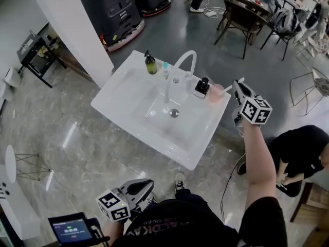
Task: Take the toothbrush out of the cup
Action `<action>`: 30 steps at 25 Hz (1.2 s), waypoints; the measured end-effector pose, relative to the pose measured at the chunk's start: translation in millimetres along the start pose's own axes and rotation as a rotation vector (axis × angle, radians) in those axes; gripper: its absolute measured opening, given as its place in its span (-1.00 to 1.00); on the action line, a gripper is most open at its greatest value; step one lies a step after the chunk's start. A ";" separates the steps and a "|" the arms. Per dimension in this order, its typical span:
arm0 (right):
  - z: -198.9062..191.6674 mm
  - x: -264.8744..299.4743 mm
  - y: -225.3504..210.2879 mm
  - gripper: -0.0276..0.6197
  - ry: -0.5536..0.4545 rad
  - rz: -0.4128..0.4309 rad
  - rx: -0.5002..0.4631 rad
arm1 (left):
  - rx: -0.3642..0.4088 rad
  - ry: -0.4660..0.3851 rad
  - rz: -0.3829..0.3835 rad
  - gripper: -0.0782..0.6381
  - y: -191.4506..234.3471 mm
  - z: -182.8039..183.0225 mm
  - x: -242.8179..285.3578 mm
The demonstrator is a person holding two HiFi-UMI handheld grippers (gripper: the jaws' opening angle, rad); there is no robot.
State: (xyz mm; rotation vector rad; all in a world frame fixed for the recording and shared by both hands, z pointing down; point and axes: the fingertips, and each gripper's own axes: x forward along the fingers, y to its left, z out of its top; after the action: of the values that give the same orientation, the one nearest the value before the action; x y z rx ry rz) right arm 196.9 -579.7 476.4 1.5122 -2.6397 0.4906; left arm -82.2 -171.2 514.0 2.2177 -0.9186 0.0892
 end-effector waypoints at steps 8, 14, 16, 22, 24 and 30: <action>10.0 -37.0 36.1 -0.83 -0.025 0.000 -0.026 | 0.038 0.024 -0.052 -0.76 -1.4 3.0 -17.0; 5.2 -67.5 64.1 -0.83 -0.041 0.007 -0.065 | 0.069 0.045 -0.097 -0.76 -2.2 -8.9 -23.8; 0.9 -77.4 72.7 -0.83 -0.047 0.013 -0.070 | 0.079 0.053 -0.109 -0.76 -1.4 -13.2 -25.4; -6.7 -114.5 114.8 -0.83 -0.041 0.027 -0.086 | 0.091 0.042 -0.129 -0.76 -4.9 -10.5 -45.1; -10.1 -124.5 128.8 -0.83 -0.043 0.038 -0.086 | 0.102 0.041 -0.136 -0.76 -5.0 -10.1 -49.5; -41.5 -142.7 154.4 -0.83 -0.050 0.073 -0.055 | 0.145 0.042 -0.152 -0.76 9.7 -21.5 -49.9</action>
State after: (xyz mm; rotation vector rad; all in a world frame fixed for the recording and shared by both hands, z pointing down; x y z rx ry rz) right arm 135.2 -376.4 448.6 1.4361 -2.7298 0.3863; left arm -121.2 -132.5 519.7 2.4028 -0.7381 0.1349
